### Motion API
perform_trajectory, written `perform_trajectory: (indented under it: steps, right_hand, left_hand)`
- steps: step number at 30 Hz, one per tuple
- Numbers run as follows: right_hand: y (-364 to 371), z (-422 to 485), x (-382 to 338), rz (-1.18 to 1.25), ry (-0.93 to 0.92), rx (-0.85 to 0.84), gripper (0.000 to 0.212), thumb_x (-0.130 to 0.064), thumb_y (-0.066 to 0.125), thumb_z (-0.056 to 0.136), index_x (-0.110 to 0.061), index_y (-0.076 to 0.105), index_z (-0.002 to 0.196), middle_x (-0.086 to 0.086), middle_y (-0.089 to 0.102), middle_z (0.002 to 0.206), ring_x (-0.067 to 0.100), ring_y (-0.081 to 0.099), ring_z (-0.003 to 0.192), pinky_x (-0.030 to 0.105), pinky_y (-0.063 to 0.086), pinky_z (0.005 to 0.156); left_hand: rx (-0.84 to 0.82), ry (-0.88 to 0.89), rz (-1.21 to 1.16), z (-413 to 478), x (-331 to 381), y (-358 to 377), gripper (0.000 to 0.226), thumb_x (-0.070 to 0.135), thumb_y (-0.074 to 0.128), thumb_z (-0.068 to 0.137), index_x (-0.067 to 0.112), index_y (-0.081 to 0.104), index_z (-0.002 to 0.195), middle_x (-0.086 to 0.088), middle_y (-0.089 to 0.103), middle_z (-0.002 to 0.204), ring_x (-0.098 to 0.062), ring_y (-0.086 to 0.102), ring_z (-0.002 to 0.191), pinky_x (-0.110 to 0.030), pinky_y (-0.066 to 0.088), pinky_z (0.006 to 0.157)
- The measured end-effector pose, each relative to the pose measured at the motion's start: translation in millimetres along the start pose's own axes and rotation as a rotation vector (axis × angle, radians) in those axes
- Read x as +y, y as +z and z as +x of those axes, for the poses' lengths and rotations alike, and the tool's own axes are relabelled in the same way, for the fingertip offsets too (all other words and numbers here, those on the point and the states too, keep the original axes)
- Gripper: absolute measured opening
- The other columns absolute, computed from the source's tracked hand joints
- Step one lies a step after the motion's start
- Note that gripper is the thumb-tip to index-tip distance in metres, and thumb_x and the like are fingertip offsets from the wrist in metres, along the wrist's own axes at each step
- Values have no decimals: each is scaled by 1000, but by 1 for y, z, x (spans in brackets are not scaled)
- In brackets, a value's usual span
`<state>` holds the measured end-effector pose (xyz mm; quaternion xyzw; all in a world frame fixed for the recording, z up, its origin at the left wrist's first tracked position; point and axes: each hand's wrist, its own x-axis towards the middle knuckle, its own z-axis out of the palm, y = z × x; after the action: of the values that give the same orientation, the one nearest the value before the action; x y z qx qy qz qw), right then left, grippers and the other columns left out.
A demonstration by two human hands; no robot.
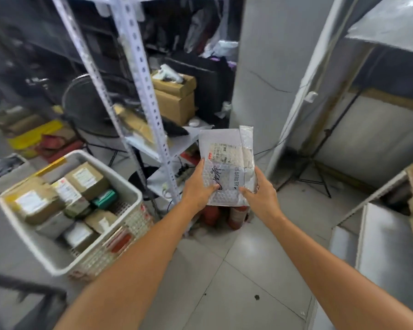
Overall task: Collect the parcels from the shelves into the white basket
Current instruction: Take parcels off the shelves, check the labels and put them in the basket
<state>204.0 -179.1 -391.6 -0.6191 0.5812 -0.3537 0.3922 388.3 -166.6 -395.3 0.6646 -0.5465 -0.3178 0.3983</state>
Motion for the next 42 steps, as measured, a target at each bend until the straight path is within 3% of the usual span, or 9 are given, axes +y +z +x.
perform_trajectory:
  steps: [7,14,19,23,27,31,33,38,42]
  right_hand:
    - [64,-25,-11,-50,-109,-246,62,-14,68,85,-40,43,136,-17,63,119,7,58,109,29,50,94]
    - [126,-17,-30,-112,-179,-513,69,-20,67,86,-28,35,147,0,60,129,19,55,119,42,46,101]
    - [188,2,-67,-85,-260,-665,65,-18,67,85,-26,40,144,-5,60,128,13,58,111,36,47,99]
    - [259,27,-99,-46,-304,-767,63,-15,69,86,-25,43,141,-8,58,132,13,54,121,37,44,104]
    - [342,58,-121,-41,-312,-813,65,-15,69,86,-28,40,143,-9,60,129,9,56,118,32,47,101]
    - [431,97,-132,-42,-290,-840,62,-11,68,86,-32,44,139,-12,64,120,6,60,112,34,51,95]
    - [476,119,-132,-63,-293,-844,62,-12,68,84,-37,46,136,-17,66,115,2,61,107,36,53,93]
    - [576,172,-117,-122,-246,-875,67,-17,68,83,-48,41,136,-22,63,115,-2,60,106,20,50,83]
    - [653,222,-94,-158,-247,-897,63,-15,69,83,-39,45,136,-19,65,113,1,61,104,27,53,88]
  left_hand:
    - [163,-151,-64,-67,-44,-49,82,10,69,81,38,28,146,16,44,136,-2,40,121,-11,36,91]
    - [351,-296,-214,-100,-75,-89,86,0,66,79,36,29,147,12,47,142,-9,43,130,-39,41,107]
    - [490,-365,-162,-97,-105,-141,81,10,67,83,46,26,144,24,50,126,0,47,115,-11,38,75]
    - [576,-411,-181,-77,-140,-194,81,12,67,86,42,23,147,34,44,116,6,41,112,1,31,69]
    - [621,-432,-195,-41,-191,-252,83,9,70,84,39,26,147,28,49,123,5,46,113,2,34,69]
    - [641,-476,-217,5,-256,-303,86,8,72,81,44,27,145,47,42,99,29,46,84,9,32,59]
    - [633,-485,-210,28,-290,-326,87,10,72,81,45,25,145,43,44,102,21,47,87,8,33,60]
    - [611,-553,-226,86,-380,-363,86,15,71,81,46,23,145,31,45,120,5,45,109,-2,33,72]
    - [608,-599,-213,138,-456,-377,89,19,71,82,41,18,149,27,41,124,4,44,108,1,36,60]
